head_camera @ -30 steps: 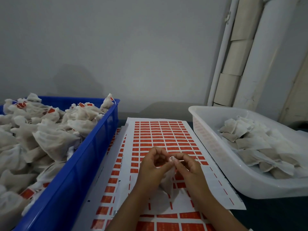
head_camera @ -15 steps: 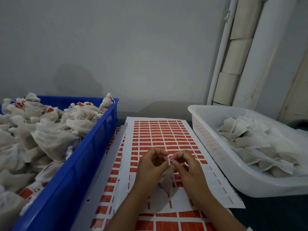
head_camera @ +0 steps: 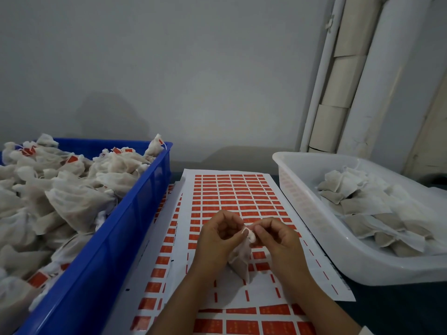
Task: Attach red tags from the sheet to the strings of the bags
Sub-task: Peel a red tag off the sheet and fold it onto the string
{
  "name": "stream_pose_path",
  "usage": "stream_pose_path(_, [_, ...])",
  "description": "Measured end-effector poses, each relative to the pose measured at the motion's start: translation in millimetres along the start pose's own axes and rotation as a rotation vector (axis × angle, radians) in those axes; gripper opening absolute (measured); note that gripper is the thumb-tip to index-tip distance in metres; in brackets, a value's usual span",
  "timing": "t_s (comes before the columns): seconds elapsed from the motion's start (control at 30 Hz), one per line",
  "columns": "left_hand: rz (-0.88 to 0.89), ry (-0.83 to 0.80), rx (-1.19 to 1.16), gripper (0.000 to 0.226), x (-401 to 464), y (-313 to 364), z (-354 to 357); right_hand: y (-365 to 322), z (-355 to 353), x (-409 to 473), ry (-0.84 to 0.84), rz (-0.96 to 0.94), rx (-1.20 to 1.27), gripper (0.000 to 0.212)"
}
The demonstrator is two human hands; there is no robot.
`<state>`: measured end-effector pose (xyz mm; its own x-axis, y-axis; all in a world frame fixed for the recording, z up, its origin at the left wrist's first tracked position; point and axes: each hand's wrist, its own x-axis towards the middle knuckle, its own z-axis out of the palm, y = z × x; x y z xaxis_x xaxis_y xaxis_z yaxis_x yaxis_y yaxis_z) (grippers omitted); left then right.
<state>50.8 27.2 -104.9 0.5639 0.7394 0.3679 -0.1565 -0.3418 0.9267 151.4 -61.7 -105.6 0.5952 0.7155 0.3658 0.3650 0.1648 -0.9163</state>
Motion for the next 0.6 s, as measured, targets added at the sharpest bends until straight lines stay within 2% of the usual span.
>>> stream_pose_path(0.6, [-0.079,-0.045,0.028,0.018,2.9,-6.3,-2.2,2.7,0.9,-0.4,0.011,0.034,-0.039,0.012])
